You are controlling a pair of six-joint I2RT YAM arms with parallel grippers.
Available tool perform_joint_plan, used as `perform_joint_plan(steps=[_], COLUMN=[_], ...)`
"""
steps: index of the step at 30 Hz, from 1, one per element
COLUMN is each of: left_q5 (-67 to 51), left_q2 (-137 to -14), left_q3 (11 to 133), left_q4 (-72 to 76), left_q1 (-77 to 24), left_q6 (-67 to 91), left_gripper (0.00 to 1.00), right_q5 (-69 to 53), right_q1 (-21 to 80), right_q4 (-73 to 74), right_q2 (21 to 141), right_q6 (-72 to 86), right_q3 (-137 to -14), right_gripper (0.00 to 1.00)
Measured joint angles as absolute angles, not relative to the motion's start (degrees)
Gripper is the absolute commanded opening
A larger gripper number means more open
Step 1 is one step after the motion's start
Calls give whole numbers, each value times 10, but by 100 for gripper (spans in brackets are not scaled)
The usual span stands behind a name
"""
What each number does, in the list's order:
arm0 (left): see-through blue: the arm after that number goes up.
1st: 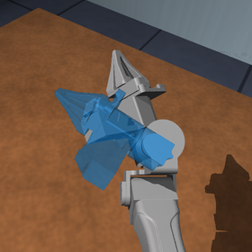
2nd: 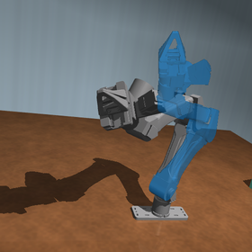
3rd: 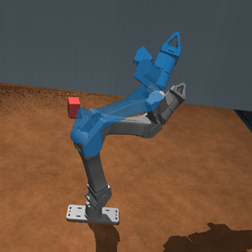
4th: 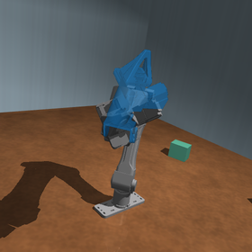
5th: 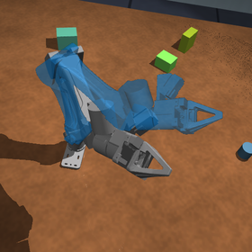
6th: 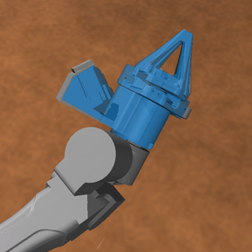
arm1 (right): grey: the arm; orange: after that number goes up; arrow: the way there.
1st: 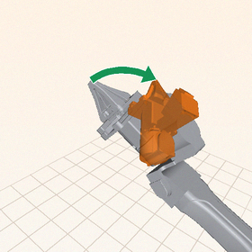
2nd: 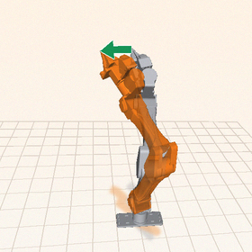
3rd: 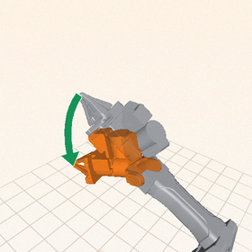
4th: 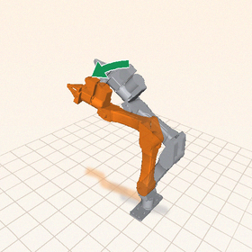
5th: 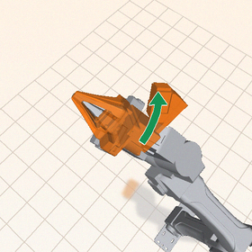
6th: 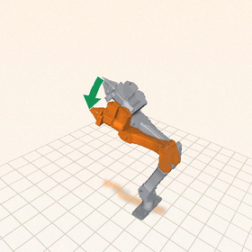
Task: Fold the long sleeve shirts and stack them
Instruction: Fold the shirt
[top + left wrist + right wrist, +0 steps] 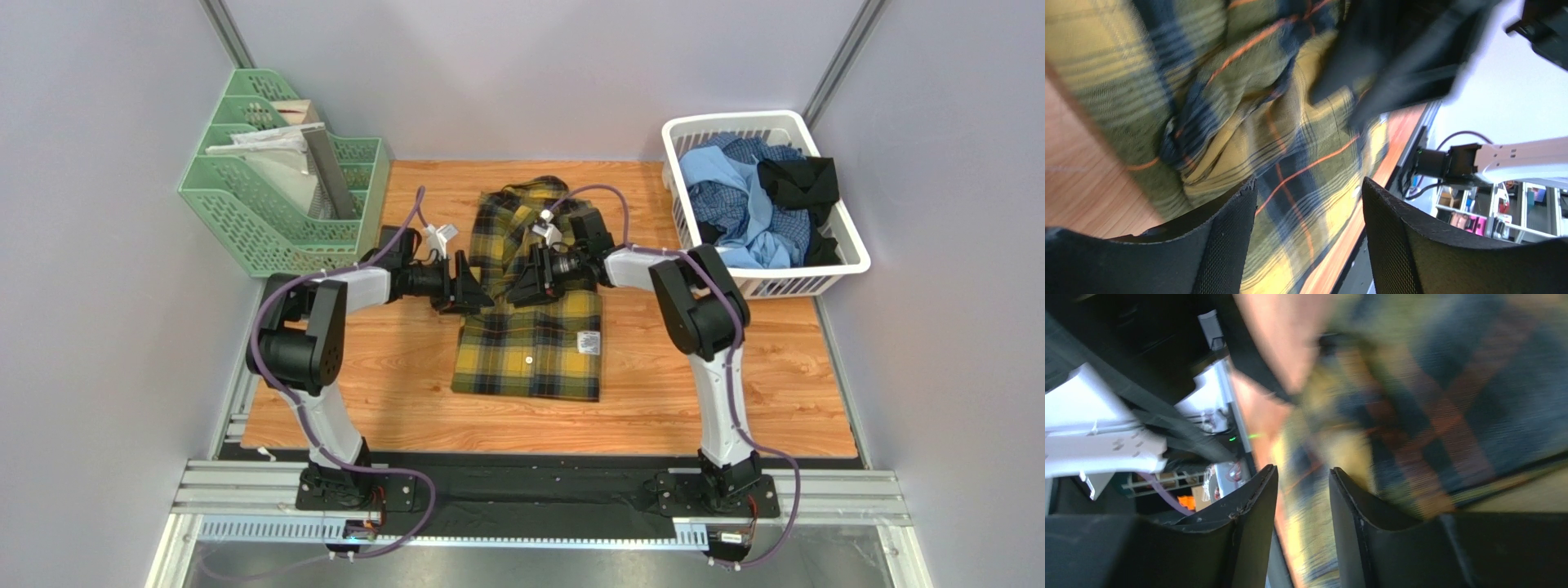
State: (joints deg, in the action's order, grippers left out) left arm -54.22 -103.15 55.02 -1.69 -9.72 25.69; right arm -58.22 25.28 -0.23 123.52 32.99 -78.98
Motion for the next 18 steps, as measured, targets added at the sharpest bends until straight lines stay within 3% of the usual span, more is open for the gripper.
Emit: perform_joint_plan(steps=[5, 10, 14, 18], left_q5=[-528, -443, -336, -221], left_q2=[-1026, -900, -722, -624], left_q3=[560, 552, 466, 358], left_q4=[-91, -205, -218, -192], left_q1=[-98, -142, -253, -403], left_q6=[176, -62, -237, -359], left_gripper=[71, 72, 72, 69], right_q5=[-595, -596, -586, -560], right_q1=[246, 246, 246, 246], right_q4=[-5, -12, 0, 84], right_q2=[1319, 1317, 1288, 1222], right_q6=[343, 343, 333, 258], right_q3=[-820, -820, -803, -806], right_gripper=[38, 39, 39, 25])
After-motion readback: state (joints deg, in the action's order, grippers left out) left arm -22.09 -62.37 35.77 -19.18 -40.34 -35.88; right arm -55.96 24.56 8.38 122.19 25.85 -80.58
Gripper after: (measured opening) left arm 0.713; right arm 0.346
